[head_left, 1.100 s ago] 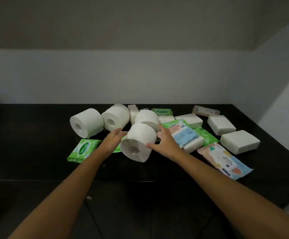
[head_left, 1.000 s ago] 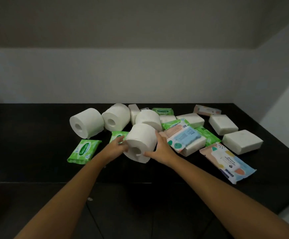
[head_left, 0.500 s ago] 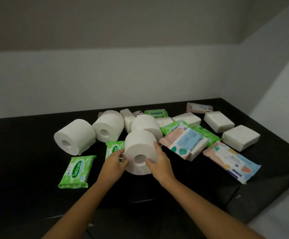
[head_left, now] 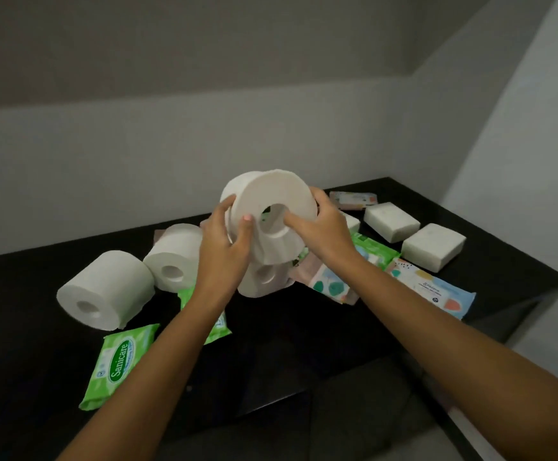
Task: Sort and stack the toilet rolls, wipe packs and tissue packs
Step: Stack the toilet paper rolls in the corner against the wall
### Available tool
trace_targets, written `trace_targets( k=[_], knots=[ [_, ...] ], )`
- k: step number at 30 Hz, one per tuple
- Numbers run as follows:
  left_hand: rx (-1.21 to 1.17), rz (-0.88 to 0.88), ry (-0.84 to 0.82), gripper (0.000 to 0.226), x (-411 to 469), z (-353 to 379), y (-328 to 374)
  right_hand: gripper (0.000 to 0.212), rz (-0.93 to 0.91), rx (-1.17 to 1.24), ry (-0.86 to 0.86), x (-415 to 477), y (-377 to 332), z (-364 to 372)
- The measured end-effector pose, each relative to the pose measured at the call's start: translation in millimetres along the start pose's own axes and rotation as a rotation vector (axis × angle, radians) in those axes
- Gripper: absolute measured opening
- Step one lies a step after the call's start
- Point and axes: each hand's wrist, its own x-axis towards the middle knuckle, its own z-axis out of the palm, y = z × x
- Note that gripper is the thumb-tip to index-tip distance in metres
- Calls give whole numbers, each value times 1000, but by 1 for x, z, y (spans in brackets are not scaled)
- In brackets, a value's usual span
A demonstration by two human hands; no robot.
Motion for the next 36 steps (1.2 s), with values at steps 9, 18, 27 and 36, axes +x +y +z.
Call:
trace_targets(
  k=[9,18,27,36],
  knots=[
    [-141,28,-113,44,71,99,35,47,-29,-9,200,71,31,-66],
    [-224,-16,-104,42,150,250,57,50,-18,-11,195,204,98,-160],
    [-186,-174,-197,44,224,412,54,52,232,53,91,326,186,-258],
    [-84,-436,-306,45,277,482,16,55,380,139,62,391,252,-264]
  ],
)
